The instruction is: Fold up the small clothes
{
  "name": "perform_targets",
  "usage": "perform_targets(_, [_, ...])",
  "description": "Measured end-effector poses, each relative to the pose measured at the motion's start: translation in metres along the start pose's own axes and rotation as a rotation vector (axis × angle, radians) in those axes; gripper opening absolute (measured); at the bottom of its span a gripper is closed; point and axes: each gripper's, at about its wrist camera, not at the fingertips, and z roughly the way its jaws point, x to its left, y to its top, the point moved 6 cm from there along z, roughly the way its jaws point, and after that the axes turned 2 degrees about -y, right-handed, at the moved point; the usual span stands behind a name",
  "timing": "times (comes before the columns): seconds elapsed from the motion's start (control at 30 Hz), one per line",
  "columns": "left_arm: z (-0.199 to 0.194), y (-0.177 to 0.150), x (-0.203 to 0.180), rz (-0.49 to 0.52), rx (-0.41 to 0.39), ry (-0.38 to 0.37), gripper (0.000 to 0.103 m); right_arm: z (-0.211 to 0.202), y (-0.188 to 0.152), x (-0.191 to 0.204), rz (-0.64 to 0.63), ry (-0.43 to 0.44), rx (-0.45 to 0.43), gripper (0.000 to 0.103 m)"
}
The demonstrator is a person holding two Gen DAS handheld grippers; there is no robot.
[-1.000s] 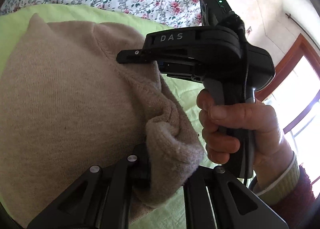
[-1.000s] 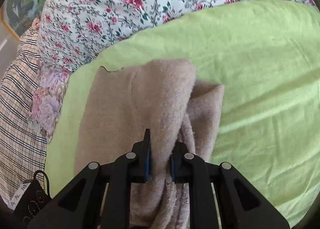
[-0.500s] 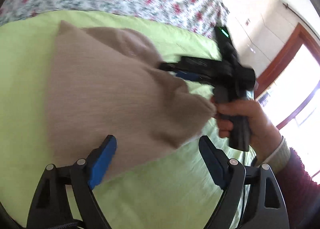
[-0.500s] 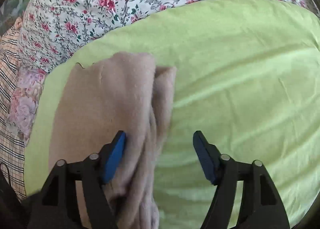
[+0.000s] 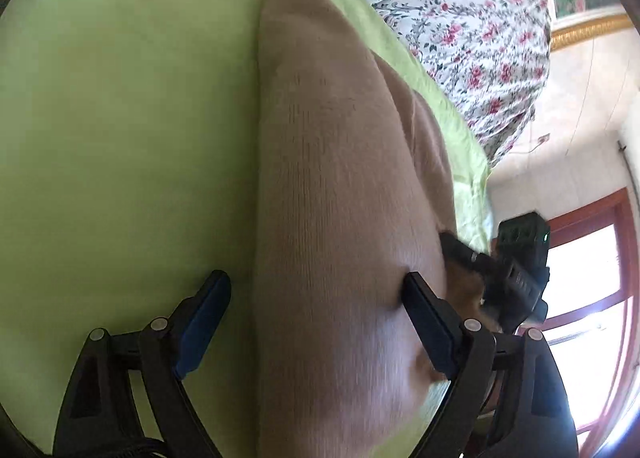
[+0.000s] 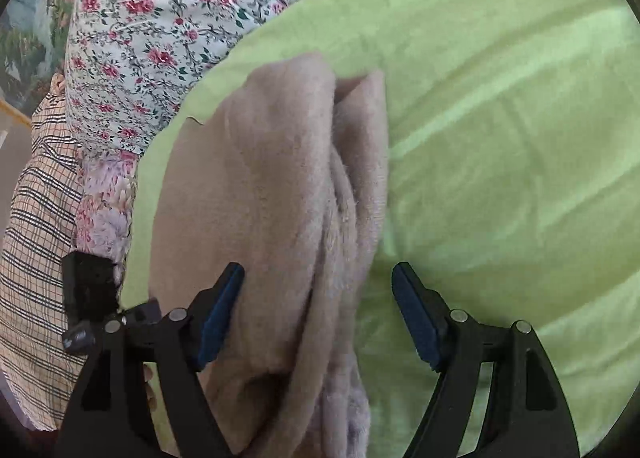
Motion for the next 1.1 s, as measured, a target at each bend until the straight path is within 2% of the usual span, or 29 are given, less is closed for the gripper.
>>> perform_targets(0.03, [0.005, 0.006, -0.003, 0.024, 0.003, -0.009, 0.086, 0.002, 0.0, 0.002, -0.006, 0.003, 0.005, 0.075])
perform_targets(0.1, [0.014, 0.009, -0.01, 0.075, 0.02, -0.008, 0.062, 0.009, -0.002, 0.007, 0.016, 0.061, 0.039, 0.045])
perform_targets(0.17, [0.017, 0.011, -0.013, 0.093, 0.018, 0.016, 0.049, 0.009, -0.004, 0.01, 0.012, 0.039, 0.027, 0.04])
perform_targets(0.27, [-0.003, 0.003, -0.023, 0.128, -0.009, 0.007, 0.041, -0.007, -0.009, 0.028, -0.012, 0.051, -0.012, 0.033])
perform_targets(0.37, [-0.037, -0.013, -0.028, 0.153, -0.05, 0.013, 0.04, -0.018, -0.026, 0.06, -0.052, 0.1, -0.024, 0.033])
perform_targets(0.47, [-0.081, -0.038, -0.019, 0.169, -0.073, 0.031, 0.04, -0.016, -0.057, 0.098, -0.095, 0.177, -0.017, 0.033])
perform_targets(0.6, [-0.143, -0.075, -0.001, 0.172, -0.11, 0.071, 0.04, 0.0, -0.094, 0.139, -0.144, 0.253, 0.002, 0.033])
perform_targets(0.7, [-0.167, -0.097, 0.016, 0.155, -0.117, 0.096, 0.041, 0.022, -0.119, 0.155, -0.146, 0.286, 0.048, 0.032])
perform_targets(0.8, [-0.165, -0.117, 0.045, 0.13, -0.075, 0.14, 0.043, 0.046, -0.134, 0.153, -0.152, 0.215, 0.105, 0.033])
perform_targets(0.87, [-0.16, -0.123, 0.056, 0.118, -0.067, 0.147, 0.052, 0.05, -0.139, 0.149, -0.161, 0.184, 0.11, 0.036])
perform_targets(0.93, [-0.165, -0.123, 0.058, 0.105, -0.081, 0.126, 0.057, 0.046, -0.137, 0.145, -0.138, 0.173, 0.119, 0.044])
perform_targets(1.0, [-0.174, -0.115, 0.06, 0.096, -0.115, 0.127, 0.061, 0.039, -0.132, 0.142, -0.152, 0.115, 0.113, 0.062])
perform_targets(1.03, [-0.18, -0.11, 0.065, 0.082, -0.138, 0.14, 0.068, 0.03, -0.127, 0.14, -0.166, 0.061, 0.085, 0.065])
perform_targets(1.1, [-0.191, -0.093, 0.074, 0.045, -0.187, 0.139, 0.07, 0.017, -0.115, 0.139, -0.175, 0.032, 0.032, 0.067])
